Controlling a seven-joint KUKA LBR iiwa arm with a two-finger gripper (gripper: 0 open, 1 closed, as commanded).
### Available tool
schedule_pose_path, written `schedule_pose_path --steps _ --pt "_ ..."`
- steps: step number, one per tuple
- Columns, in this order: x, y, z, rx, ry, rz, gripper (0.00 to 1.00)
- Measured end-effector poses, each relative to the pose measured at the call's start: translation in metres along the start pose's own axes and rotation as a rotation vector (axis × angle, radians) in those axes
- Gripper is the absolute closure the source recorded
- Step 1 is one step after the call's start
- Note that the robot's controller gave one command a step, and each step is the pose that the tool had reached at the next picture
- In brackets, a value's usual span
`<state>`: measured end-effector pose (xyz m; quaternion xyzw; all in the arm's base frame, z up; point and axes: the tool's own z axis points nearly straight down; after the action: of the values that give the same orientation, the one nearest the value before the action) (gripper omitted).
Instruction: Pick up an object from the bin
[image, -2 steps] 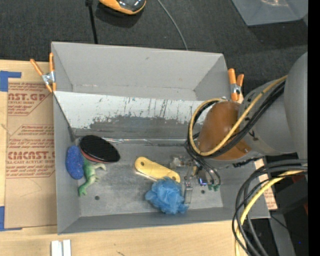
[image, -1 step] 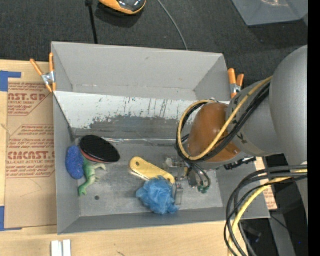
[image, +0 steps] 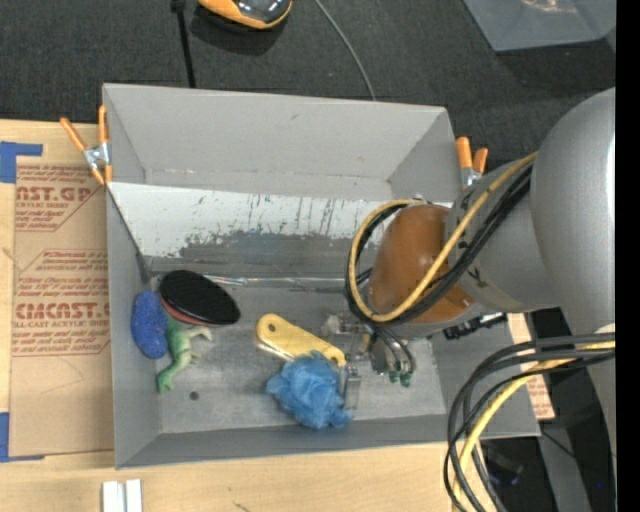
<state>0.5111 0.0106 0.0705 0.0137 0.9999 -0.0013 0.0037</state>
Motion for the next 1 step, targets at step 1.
schedule_pose_path --steps 1 --pt "0.0042 0.0175 -0.0380 -0.002 0.009 0.009 0.00"
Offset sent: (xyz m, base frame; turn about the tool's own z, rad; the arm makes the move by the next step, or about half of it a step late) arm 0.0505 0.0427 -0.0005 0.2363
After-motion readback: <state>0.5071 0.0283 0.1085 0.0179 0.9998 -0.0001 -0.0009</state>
